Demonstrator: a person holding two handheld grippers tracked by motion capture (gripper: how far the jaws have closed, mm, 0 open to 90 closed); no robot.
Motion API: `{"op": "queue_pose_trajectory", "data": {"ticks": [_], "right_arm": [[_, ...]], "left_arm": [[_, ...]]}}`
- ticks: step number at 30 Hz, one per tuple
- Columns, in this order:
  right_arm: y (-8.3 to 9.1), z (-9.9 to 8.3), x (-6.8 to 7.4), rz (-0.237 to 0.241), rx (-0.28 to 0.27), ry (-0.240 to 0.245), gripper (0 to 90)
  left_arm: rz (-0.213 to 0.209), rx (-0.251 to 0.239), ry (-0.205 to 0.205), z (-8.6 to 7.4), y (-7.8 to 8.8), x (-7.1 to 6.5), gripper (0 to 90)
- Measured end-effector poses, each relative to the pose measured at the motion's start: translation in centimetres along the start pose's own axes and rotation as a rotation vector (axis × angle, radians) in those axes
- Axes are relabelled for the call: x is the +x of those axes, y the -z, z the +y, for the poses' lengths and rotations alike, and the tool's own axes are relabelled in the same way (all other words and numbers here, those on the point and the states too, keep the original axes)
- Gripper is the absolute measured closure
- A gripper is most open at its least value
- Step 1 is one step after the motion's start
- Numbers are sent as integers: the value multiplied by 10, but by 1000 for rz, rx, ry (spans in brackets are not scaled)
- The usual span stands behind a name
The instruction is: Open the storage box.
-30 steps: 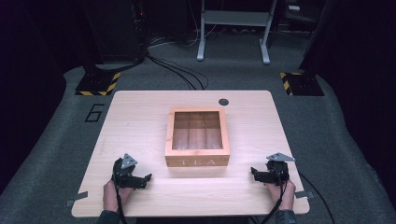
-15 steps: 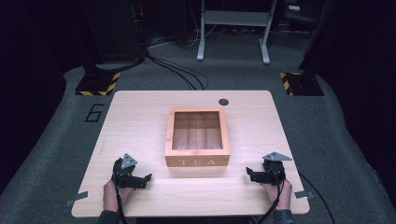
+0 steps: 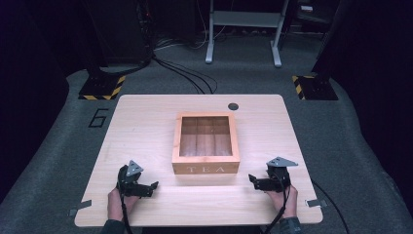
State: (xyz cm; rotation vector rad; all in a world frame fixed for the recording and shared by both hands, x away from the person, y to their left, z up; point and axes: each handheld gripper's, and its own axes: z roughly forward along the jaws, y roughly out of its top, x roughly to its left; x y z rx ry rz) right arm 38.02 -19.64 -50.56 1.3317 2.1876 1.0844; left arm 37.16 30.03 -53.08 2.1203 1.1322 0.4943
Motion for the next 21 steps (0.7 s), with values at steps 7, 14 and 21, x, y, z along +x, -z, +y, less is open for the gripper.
{"op": "queue_pose_trajectory", "data": {"ticks": [7,14,21], "right_arm": [[-3,9,11,37,-14,20,57],[-6,18,24,67,-27,53,43],[-8,24,31,101,-43,57,67]], "left_arm": [[0,1,-1,0,0,0,4],[0,0,1,0,0,0,5],[0,0,1,0,0,0,5]]}}
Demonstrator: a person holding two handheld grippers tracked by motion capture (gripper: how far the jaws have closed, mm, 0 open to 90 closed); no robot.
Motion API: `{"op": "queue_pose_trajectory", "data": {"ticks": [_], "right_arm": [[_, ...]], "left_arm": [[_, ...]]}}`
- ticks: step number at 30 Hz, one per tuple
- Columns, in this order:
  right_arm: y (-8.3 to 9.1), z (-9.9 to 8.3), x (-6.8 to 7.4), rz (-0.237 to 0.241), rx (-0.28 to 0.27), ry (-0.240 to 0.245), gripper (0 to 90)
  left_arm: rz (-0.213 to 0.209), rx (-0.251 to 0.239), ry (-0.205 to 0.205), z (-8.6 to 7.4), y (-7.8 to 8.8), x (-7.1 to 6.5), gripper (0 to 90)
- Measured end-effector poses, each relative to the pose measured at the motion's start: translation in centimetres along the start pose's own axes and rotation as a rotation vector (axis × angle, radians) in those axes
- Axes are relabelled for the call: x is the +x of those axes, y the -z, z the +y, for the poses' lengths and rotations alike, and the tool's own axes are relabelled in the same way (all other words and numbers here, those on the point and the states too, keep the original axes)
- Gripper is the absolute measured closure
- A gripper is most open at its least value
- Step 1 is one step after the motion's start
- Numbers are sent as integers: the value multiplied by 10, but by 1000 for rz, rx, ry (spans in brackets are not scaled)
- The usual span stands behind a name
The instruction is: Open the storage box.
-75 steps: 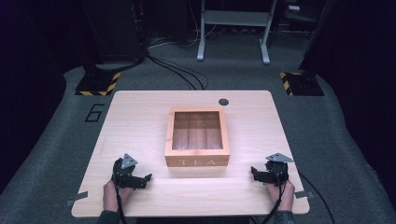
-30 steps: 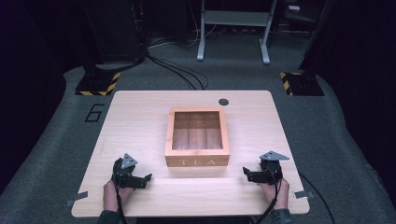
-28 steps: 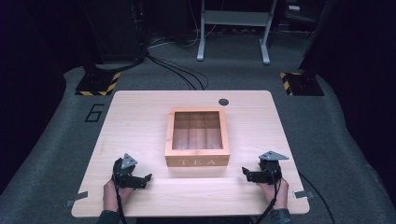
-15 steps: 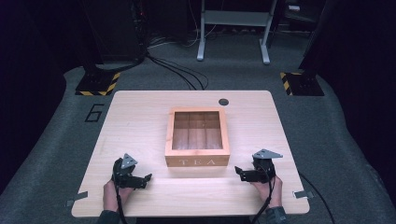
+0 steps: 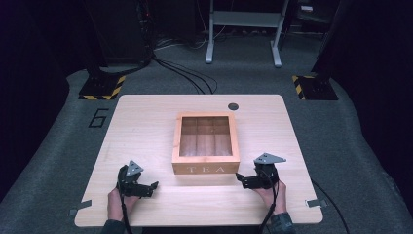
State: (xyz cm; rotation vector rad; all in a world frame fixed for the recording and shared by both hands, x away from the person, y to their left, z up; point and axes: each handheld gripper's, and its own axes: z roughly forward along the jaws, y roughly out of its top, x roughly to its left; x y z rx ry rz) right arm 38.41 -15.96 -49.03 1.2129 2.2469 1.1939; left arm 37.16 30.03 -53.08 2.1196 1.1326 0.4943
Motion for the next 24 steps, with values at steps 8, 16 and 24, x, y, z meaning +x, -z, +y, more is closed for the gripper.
{"op": "queue_pose_trajectory", "data": {"ticks": [8,16,24], "right_arm": [[1,3,0,23,-32,9,321],[-1,6,7,28,-40,37,737],[2,5,7,31,-51,53,890]], "left_arm": [[0,0,0,0,0,0,5],[0,0,0,0,0,0,5],[0,0,0,0,0,0,5]]}}
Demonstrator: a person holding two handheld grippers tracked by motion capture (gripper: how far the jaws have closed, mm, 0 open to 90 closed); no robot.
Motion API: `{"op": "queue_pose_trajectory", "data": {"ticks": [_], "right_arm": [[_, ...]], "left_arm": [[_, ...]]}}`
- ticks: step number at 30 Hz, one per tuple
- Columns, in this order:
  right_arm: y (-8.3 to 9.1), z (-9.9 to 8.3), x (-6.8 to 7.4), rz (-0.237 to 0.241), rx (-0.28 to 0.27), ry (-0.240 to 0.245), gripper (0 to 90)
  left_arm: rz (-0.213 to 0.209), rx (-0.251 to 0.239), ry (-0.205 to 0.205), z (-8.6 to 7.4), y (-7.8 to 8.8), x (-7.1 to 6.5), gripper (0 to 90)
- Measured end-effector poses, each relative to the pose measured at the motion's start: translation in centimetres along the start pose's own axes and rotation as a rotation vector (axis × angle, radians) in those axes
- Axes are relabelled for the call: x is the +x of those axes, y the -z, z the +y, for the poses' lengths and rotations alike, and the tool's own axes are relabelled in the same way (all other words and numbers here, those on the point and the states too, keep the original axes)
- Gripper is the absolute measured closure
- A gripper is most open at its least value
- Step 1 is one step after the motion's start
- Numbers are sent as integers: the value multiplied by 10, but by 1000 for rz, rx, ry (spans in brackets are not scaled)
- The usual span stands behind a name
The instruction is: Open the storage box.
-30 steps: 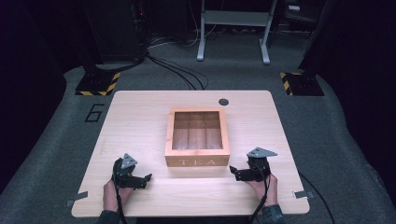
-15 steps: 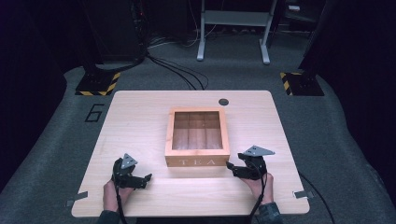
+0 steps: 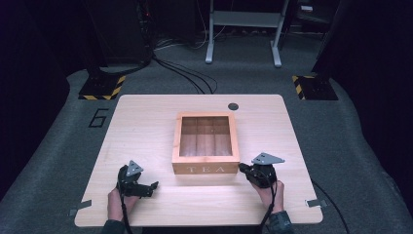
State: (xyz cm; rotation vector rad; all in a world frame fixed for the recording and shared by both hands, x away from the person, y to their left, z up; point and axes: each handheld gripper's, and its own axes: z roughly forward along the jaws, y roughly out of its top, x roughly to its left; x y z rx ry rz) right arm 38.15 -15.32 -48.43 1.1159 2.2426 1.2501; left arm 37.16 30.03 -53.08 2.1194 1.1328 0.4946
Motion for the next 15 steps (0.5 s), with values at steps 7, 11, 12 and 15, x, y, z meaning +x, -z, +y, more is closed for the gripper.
{"op": "queue_pose_trajectory", "data": {"ticks": [7,11,12,15], "right_arm": [[2,1,-1,-1,-23,-5,900],[1,0,-1,16,-29,-14,900],[1,0,-1,18,-27,-12,900],[1,0,0,19,-30,-9,900]], "left_arm": [[0,0,0,0,0,0,5],[-1,1,0,0,0,0,5],[0,0,0,0,0,0,5],[-1,0,0,0,0,0,5]]}}
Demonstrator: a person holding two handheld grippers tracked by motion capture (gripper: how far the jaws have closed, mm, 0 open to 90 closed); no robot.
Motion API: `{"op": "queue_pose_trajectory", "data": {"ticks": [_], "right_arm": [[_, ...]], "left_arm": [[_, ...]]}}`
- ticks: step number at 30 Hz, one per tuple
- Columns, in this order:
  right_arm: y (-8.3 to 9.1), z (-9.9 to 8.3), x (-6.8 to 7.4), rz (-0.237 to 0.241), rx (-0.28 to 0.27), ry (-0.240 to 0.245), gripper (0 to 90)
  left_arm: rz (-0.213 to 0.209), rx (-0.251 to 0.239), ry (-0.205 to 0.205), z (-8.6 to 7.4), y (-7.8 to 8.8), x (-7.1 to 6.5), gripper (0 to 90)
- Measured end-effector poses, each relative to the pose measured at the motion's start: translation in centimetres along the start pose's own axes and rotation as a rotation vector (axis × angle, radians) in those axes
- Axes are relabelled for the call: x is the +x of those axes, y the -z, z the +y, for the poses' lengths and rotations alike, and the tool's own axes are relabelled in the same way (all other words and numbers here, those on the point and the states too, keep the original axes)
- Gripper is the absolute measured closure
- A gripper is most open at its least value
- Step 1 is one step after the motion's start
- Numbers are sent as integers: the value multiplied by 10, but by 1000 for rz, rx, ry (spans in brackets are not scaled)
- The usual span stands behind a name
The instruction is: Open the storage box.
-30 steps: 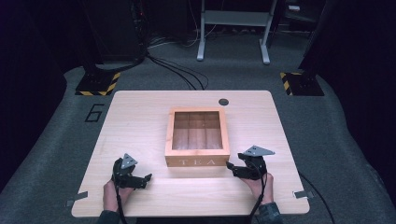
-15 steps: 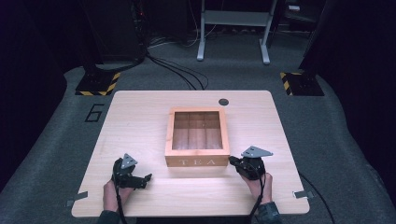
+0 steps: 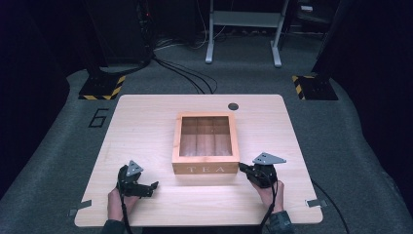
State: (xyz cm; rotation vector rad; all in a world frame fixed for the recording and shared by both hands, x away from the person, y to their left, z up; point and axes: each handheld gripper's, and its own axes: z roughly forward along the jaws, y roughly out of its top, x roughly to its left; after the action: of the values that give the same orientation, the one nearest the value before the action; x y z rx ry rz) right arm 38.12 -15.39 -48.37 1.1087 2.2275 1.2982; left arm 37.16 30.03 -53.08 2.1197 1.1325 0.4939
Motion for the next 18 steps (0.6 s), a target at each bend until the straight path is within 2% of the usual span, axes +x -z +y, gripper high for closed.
{"op": "queue_pose_trajectory", "data": {"ticks": [18], "right_arm": [[1,-1,2,-15,-29,29,900]], "left_arm": [[0,1,0,0,0,0,4]]}}
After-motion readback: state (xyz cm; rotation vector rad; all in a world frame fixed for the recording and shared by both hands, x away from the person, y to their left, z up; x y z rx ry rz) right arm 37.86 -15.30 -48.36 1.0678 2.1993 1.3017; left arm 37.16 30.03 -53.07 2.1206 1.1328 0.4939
